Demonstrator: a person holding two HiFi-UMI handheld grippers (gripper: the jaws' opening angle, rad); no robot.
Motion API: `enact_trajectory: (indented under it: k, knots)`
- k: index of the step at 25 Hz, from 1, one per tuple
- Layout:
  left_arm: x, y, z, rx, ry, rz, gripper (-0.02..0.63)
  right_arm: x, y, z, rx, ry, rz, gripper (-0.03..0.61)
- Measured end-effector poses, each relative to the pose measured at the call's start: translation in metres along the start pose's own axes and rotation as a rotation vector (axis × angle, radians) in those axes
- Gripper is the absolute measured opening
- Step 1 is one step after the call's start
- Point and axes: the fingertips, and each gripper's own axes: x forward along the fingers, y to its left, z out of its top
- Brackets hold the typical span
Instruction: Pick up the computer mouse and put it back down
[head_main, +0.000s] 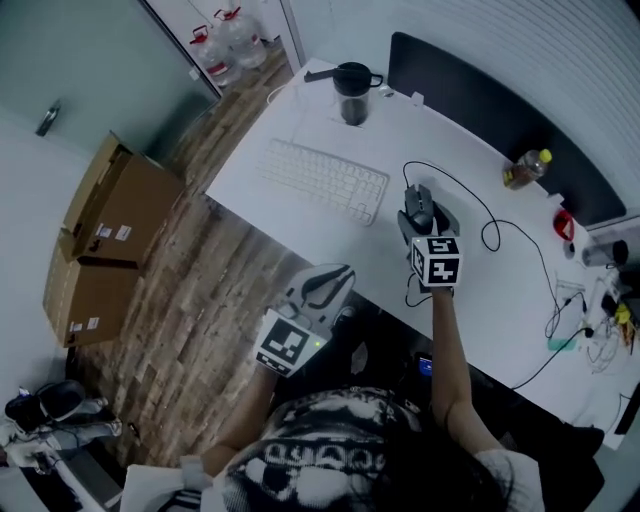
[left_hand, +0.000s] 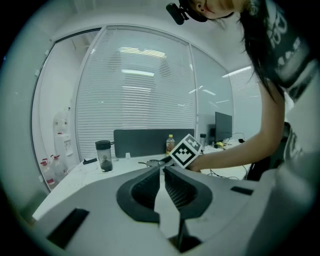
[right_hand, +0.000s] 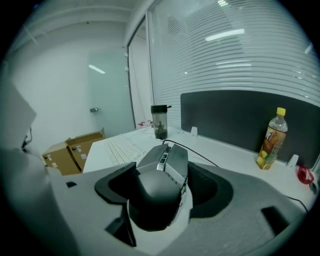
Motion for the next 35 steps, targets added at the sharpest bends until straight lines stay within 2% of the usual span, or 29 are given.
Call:
enact_trajectory:
  k: [10,17,26,35]
  knots:
    - [-0.005,0.002,-0.009,0.025,-0.006,-0.182,0.028,-0.107,0.018,0.049,0.04,-0.157,-0.095,0.318]
    - [0.007,-0.013,-0.011,0.026,-0.024,-0.276,0.028,-0.162,0.009,0.05,0.058,-0.194,-0.192,0.316]
    - [0.02,-0.05,-0.008,0.029,-0.028,-0.394,0.028,-0.207,-0.014,0.019,0.112,-0.18,-0.304,0.315]
    - [0.041,-0.104,-0.006,0.05,-0.012,-0.506,0.028,-0.265,-0.073,-0.064,0.215,-0.104,-0.47,0.314]
